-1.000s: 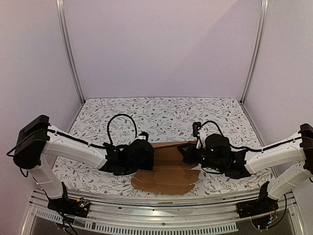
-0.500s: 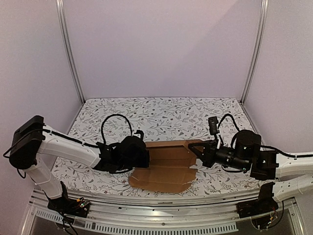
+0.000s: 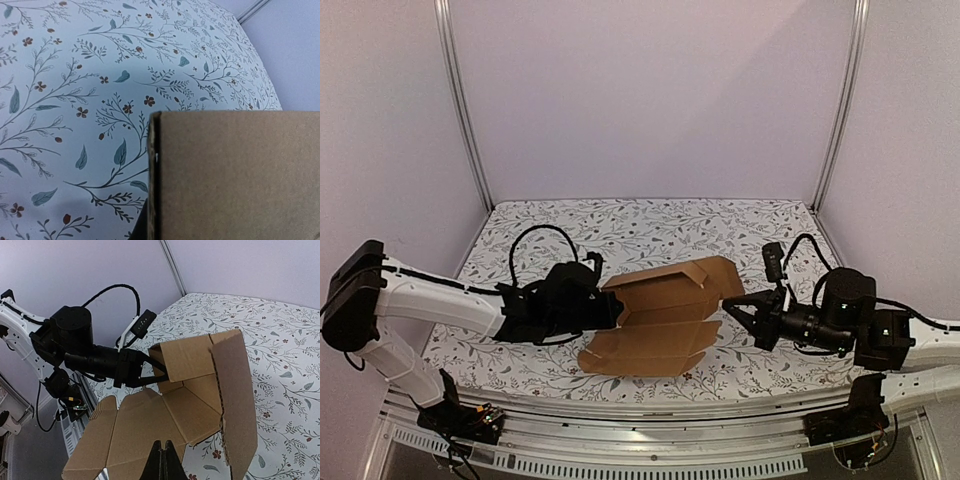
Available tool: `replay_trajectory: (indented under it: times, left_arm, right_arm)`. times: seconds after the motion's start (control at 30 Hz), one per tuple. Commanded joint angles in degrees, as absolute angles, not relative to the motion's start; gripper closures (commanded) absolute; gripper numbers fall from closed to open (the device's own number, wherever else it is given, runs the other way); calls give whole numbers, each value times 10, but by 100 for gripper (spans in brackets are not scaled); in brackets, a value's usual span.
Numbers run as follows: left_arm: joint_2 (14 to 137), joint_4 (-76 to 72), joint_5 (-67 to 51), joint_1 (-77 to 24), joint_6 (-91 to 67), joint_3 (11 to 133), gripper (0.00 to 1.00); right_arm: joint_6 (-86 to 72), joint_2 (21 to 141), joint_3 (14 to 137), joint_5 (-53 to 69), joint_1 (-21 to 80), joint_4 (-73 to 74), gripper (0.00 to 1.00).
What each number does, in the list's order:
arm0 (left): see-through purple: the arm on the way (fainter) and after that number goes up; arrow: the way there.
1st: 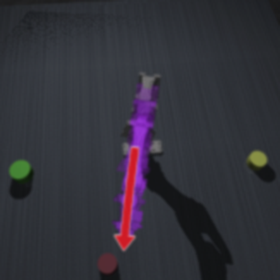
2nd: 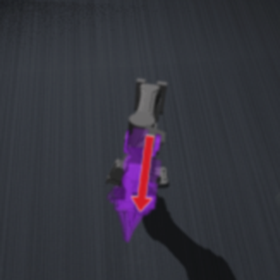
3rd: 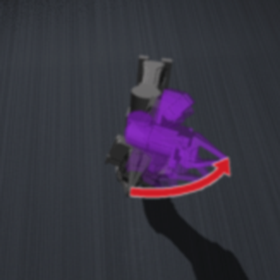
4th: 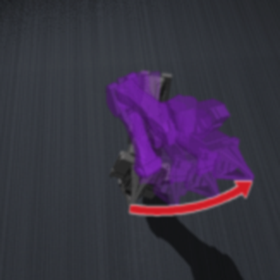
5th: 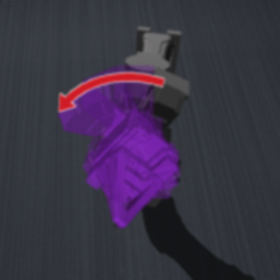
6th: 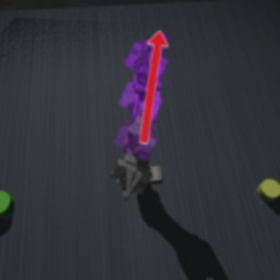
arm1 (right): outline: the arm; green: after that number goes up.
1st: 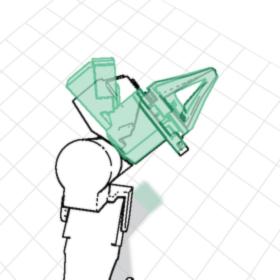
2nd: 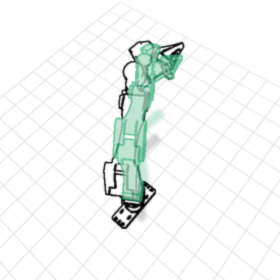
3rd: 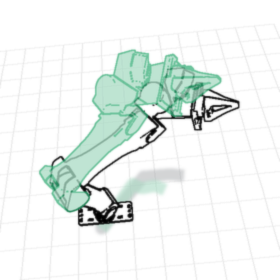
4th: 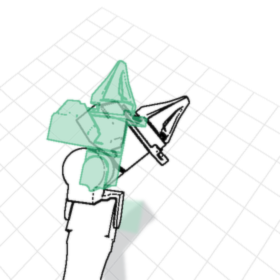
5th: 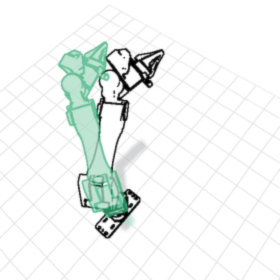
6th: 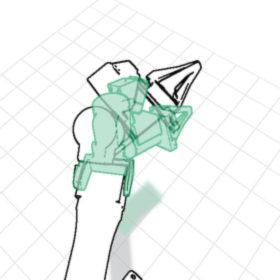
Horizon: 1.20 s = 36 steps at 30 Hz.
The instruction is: Fold the paper box
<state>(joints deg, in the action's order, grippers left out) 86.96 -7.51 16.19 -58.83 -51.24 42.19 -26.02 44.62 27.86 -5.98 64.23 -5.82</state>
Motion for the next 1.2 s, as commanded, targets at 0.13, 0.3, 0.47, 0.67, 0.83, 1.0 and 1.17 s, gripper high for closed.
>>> replay_trajectory:
  times: [0.13,0.3,0.47,0.67,0.83,1.0,1.17]
  left_arm:
    - [835,-86,157,-582,-524,404,100]
    - [825,-94,155,-582,-526,390,100]
    - [819,-98,156,-582,-528,381,100]
    - [814,-109,148,-580,-537,375,100]
    - [812,-125,131,-573,-556,365,100]
    - [806,-138,113,-570,-563,357,100]
    - [810,-166,91,-571,-549,347,100]
  right_arm:
    - [-238,521,324,-180,681,-17,100]
    - [-246,515,325,-228,682,-18,100]
    - [-254,513,319,-241,682,-26,100]
    - [-270,532,312,-238,685,-50,100]
    - [-264,525,307,-228,688,-63,100]
    - [-264,485,288,-248,687,-60,100]
    - [-259,447,282,-248,688,-59,100]
